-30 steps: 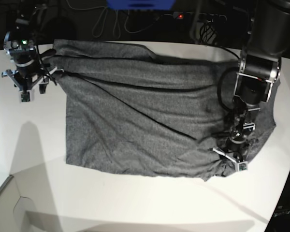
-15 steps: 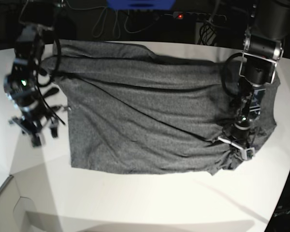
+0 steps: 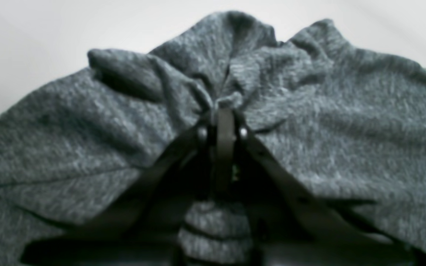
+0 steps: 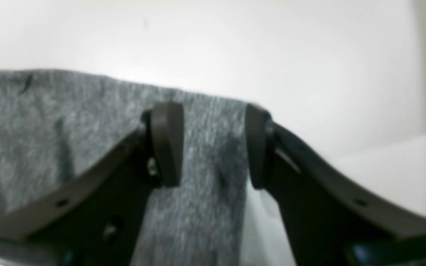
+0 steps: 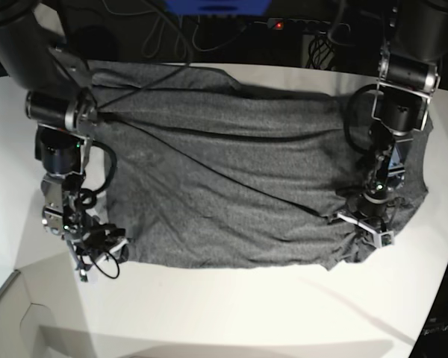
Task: Layout the t-shirt on the table in an organized manner, then fold the t-shirt properly
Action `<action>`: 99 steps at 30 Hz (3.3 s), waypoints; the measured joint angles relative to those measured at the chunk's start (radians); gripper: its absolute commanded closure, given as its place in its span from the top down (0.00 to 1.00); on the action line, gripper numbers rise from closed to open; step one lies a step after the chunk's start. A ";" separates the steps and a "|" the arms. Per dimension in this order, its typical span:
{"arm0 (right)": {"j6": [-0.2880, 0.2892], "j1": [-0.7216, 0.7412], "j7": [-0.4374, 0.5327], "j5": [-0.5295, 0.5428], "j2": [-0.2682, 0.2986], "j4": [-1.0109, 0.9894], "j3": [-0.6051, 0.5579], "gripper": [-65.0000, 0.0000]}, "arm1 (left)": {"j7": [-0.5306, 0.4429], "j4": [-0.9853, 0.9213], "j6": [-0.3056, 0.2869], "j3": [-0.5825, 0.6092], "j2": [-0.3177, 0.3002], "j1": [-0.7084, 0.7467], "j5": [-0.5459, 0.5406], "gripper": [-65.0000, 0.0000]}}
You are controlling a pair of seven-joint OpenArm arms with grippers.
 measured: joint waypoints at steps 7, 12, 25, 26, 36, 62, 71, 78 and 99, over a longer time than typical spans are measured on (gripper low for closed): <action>-0.067 -0.016 0.113 0.002 0.024 -0.069 0.001 0.43 | 0.002 0.000 0.001 0.000 0.000 0.000 0.001 0.00; -0.068 -0.031 0.137 0.011 -0.011 -0.064 -0.003 0.43 | 0.001 0.000 0.000 0.002 0.000 0.000 0.000 0.00; -0.065 -0.037 0.150 0.016 -0.030 -0.058 -0.103 0.08 | 0.000 -0.003 0.000 0.003 0.000 0.000 0.000 0.00; -0.066 -0.039 0.149 0.019 -0.029 -0.058 -0.099 0.00 | 0.000 -0.003 0.000 0.003 0.001 0.000 0.001 0.00; -0.062 -0.205 0.000 0.006 -0.037 0.282 -0.099 0.00 | 0.054 0.081 0.011 0.000 -0.005 0.026 0.000 0.00; 0.254 -1.129 -0.188 0.001 -0.125 1.506 -0.122 0.00 | 0.297 0.695 0.011 -0.430 0.003 0.368 0.004 0.00; 0.273 -1.166 -0.192 -0.005 -0.100 1.449 -0.120 0.12 | 0.290 0.709 0.009 -0.446 0.003 0.403 0.003 0.00; 0.276 -1.167 -0.185 -0.006 -0.101 1.487 -0.021 0.28 | 0.289 0.706 0.009 -0.447 0.008 0.411 0.003 0.00; 0.275 -0.624 -0.461 -0.002 -0.146 1.201 -0.241 0.00 | 0.283 0.706 0.008 -0.443 0.011 0.443 0.001 0.00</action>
